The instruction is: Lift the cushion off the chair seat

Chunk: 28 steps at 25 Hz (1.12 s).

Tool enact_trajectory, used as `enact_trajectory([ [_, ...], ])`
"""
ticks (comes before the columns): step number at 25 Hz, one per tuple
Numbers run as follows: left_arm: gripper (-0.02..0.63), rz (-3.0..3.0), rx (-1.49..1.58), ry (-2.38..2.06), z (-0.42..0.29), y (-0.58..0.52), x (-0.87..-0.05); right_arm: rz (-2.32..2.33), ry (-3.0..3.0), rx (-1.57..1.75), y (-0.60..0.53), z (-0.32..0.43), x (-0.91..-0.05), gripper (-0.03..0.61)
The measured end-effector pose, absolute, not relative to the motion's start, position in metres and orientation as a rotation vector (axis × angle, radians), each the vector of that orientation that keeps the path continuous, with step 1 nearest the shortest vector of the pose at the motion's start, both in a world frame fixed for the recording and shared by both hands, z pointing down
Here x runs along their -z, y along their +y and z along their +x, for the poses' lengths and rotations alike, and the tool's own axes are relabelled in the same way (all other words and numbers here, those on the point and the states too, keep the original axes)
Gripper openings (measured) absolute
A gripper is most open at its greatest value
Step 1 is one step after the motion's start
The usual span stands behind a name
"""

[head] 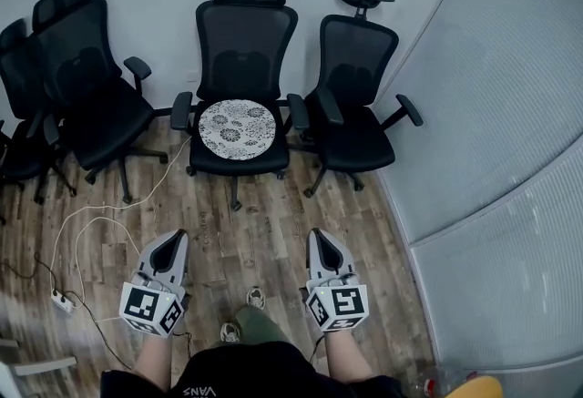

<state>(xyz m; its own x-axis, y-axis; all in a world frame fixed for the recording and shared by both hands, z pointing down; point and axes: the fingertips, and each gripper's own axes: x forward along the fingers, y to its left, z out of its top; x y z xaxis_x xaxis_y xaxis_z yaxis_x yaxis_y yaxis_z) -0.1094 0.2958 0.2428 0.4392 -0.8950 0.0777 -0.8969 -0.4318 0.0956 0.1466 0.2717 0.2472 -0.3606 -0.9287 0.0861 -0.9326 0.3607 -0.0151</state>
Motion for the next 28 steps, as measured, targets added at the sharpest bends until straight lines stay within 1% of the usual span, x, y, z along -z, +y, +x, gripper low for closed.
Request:
enact_trajectory([
  [17, 0.015, 2.498, 0.005, -1.728, -0.089, 0.148, -0.233, 1.595, -2.631, -0.04, 0.106, 0.16, -0.239, 0.017],
  [28, 0.015, 2.443, -0.019, -1.785, -0.091, 0.096, -0.24, 1.536, -2.66, -0.079, 0.044, 0.159, -0.248, 0.017],
])
